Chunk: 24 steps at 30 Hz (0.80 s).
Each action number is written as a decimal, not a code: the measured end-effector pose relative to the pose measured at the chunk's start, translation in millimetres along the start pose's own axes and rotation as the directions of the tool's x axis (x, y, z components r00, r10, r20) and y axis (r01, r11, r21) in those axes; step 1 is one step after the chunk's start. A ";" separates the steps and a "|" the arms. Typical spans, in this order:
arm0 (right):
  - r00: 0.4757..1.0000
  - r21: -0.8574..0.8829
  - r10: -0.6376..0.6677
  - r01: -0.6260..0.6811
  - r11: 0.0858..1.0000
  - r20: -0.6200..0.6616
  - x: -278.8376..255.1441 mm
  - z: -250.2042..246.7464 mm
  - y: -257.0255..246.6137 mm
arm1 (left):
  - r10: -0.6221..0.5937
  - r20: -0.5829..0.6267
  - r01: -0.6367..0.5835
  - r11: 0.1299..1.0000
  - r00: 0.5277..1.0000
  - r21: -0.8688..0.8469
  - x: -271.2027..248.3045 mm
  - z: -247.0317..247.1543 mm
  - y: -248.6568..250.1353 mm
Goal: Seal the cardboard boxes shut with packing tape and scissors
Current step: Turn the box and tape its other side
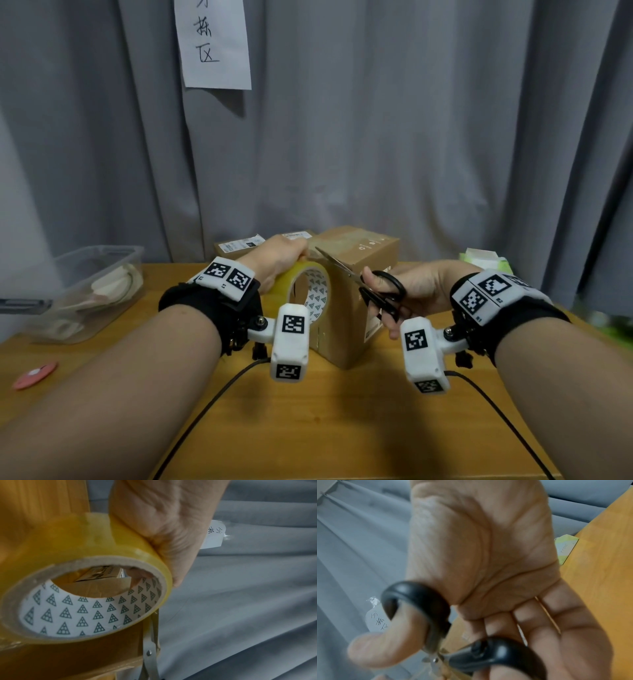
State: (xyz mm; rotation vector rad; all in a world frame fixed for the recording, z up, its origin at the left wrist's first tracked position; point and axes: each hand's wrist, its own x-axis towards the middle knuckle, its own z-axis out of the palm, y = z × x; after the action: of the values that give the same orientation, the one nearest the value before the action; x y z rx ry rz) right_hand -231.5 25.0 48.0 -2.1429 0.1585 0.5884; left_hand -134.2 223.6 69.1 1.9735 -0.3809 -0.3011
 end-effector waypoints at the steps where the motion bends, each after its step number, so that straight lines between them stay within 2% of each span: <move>1: 1.000 0.005 -0.010 0.010 1.000 0.005 0.3 1.4 -0.7 | 0.005 0.001 -0.005 1.000 1.000 0.000 1.4 0.9 -1.1; 8: 0.996 0.016 -0.042 0.041 0.999 0.074 -2.1 2.8 -14.4 | 0.026 0.001 -0.026 0.999 1.000 0.027 4.5 0.2 -2.9; 14: 0.996 -0.017 -0.043 0.044 0.999 0.072 3.5 -1.3 -25.6 | 0.045 -0.004 -0.045 0.998 0.999 0.040 10.1 -1.8 -5.7; 21: 0.999 -0.006 -0.038 0.038 0.999 -0.019 4.1 0.7 -31.5 | 0.055 -0.022 -0.056 0.997 0.998 -0.053 15.6 -3.8 -14.4; 24: 1.000 -0.027 -0.008 0.008 1.000 0.001 5.5 0.5 -28.4 | 0.053 -0.019 -0.055 0.996 0.998 -0.075 16.4 -0.7 -16.5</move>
State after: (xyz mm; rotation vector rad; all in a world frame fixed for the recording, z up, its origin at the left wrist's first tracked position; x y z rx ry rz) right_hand -217.8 43.0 66.0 -2.1686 0.1425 0.5901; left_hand -116.8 224.2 53.7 1.8879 -0.4057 -0.2601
